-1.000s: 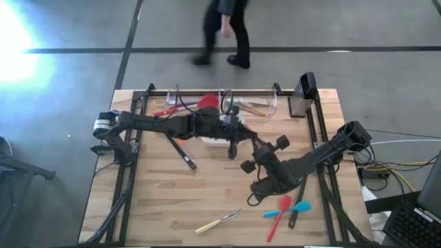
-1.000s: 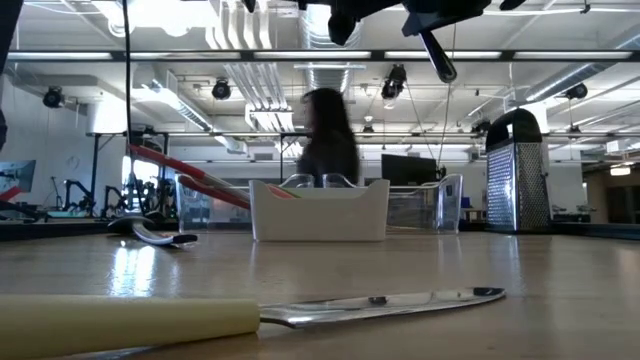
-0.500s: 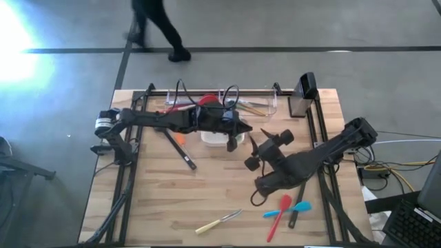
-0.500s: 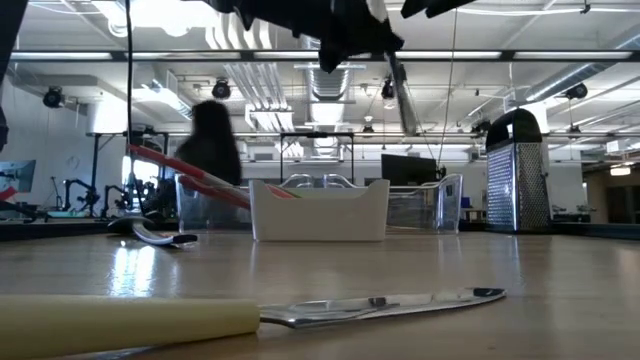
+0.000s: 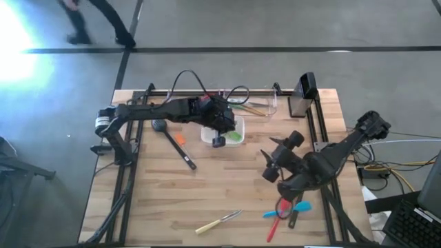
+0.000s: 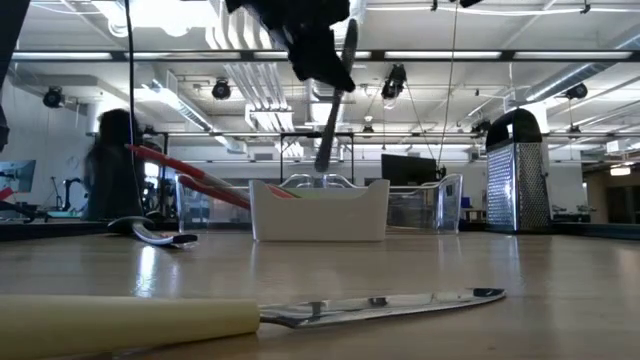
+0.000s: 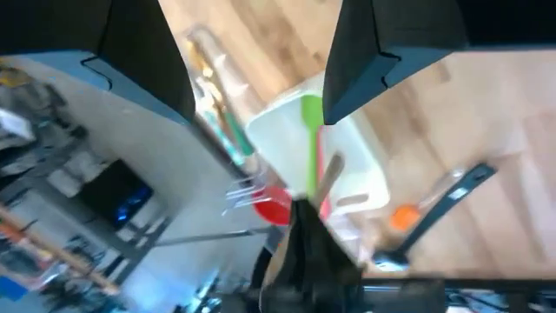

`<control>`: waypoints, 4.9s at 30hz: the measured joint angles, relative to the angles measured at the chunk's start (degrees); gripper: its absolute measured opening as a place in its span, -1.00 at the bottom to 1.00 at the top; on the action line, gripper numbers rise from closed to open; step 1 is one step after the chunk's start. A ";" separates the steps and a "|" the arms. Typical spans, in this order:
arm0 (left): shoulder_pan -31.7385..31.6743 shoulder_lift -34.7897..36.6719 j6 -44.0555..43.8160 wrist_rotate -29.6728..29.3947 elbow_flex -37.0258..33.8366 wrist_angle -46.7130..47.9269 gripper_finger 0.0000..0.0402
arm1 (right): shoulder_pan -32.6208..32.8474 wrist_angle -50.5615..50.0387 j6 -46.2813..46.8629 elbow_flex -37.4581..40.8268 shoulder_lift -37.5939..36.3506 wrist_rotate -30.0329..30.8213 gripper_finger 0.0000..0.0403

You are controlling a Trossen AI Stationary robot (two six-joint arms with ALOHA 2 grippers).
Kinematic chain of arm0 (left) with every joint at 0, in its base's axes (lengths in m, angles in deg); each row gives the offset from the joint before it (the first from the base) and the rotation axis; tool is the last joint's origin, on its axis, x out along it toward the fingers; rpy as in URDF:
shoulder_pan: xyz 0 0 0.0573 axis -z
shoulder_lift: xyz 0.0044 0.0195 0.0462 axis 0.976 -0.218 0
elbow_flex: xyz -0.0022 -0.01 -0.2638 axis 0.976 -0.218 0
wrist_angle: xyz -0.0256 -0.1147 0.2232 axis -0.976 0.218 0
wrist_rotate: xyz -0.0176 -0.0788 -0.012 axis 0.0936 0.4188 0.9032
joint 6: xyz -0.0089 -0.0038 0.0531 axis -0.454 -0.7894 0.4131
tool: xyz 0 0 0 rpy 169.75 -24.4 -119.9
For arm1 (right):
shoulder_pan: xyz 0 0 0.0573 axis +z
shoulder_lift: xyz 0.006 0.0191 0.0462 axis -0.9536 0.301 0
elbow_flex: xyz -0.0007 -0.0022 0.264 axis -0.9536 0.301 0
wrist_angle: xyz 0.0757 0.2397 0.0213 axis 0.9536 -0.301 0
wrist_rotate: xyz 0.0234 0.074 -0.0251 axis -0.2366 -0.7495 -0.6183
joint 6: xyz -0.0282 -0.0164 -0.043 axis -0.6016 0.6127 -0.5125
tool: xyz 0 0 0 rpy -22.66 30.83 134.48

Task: Pick & Place Kitchen Items
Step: Put the silver table knife into the right transparent bin

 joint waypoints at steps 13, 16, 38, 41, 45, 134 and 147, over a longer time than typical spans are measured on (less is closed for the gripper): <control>-4.15 -0.01 2.19 8.98 20.58 24.80 -0.97 | 1.69 44.30 -15.83 25.93 -10.29 0.81 0.15; -4.52 -0.79 2.12 9.32 23.07 29.90 -0.97 | 1.25 62.79 -27.85 32.49 -12.68 1.42 0.15; 3.41 -9.56 10.68 3.58 24.26 37.67 -0.97 | -23.32 80.27 -50.65 31.07 -15.24 -45.48 0.14; 3.41 -10.38 12.12 -1.19 24.26 37.97 -0.97 | -24.70 70.88 -51.39 25.47 -14.52 -46.37 0.14; 3.39 -11.44 13.44 -5.05 24.45 37.22 -0.97 | -27.04 65.44 -51.70 21.47 -14.28 -50.30 0.13; 3.94 -25.70 16.18 -12.99 46.89 42.56 -0.94 | -38.18 58.03 -54.08 19.83 -9.78 -51.04 -0.96; 1.73 -25.73 17.50 -19.73 46.88 38.48 -0.84 | -44.54 60.06 -57.46 19.79 -9.80 -50.80 -0.97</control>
